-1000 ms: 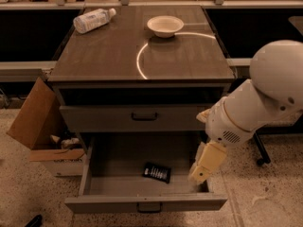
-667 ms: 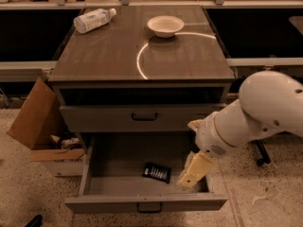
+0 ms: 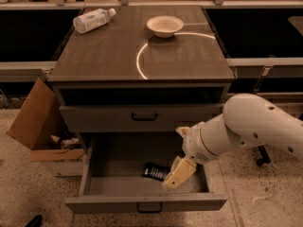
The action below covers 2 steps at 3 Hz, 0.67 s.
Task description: Pick rxbar blueberry from middle drawer and place on counter
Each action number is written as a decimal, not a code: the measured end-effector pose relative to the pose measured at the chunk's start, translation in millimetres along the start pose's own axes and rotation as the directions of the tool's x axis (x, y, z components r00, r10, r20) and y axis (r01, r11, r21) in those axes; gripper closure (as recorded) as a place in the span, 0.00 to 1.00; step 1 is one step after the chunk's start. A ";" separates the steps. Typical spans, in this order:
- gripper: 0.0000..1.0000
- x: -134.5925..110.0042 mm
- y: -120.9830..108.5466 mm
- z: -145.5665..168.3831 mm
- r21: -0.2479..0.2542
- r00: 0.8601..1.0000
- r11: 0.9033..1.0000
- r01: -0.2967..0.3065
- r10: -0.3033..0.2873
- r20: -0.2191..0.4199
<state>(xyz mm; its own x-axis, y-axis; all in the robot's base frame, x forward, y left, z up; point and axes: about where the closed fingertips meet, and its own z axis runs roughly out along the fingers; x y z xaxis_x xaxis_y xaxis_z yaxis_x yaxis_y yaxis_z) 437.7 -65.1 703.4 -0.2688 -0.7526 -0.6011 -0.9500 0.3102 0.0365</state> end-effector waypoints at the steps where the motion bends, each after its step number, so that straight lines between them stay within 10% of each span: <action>1: 0.00 7.8 -6.4 14.3 0.006 1.000 1.000 0.015 -0.015 0.022; 2: 0.00 27.5 -21.8 49.2 0.030 0.996 0.998 0.047 -0.049 0.067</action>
Offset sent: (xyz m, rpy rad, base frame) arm 0.0407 -0.0006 -0.1040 0.0903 -0.1355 0.0250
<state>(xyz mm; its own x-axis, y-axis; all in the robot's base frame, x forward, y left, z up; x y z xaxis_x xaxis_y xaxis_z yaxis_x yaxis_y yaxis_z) 458.8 -63.9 646.8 -0.2102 -0.7262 -0.6546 -0.9565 0.2914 -0.0161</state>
